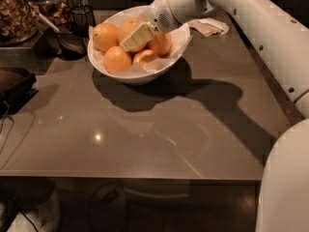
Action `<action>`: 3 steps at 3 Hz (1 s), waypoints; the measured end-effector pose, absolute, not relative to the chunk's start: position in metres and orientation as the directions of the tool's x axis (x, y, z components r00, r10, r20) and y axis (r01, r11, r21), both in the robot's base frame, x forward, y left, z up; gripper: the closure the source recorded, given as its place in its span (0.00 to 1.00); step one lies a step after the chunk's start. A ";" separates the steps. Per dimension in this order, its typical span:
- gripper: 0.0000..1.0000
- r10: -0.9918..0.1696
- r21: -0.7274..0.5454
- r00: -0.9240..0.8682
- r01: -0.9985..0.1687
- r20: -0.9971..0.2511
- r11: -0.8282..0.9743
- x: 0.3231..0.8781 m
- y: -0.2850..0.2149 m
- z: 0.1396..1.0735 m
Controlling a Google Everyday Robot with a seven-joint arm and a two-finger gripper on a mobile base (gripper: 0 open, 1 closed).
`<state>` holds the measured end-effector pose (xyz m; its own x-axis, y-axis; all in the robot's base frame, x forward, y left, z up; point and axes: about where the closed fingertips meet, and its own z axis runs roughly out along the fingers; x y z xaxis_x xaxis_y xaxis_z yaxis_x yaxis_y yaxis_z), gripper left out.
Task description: Pick orange from white bowl
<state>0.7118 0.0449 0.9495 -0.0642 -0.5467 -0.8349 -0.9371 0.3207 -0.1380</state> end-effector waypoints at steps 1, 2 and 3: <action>0.22 -0.551 -0.123 -0.068 -0.946 -0.832 0.301 0.711 0.051 0.942; 0.41 -0.551 -0.123 -0.067 -0.946 -0.832 0.301 0.711 0.051 0.942; 0.64 -0.547 -0.122 -0.065 -0.947 -0.835 0.298 0.711 0.053 0.942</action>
Offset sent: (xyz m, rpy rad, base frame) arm 0.0005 0.0091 -0.0111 0.0037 0.0205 0.0224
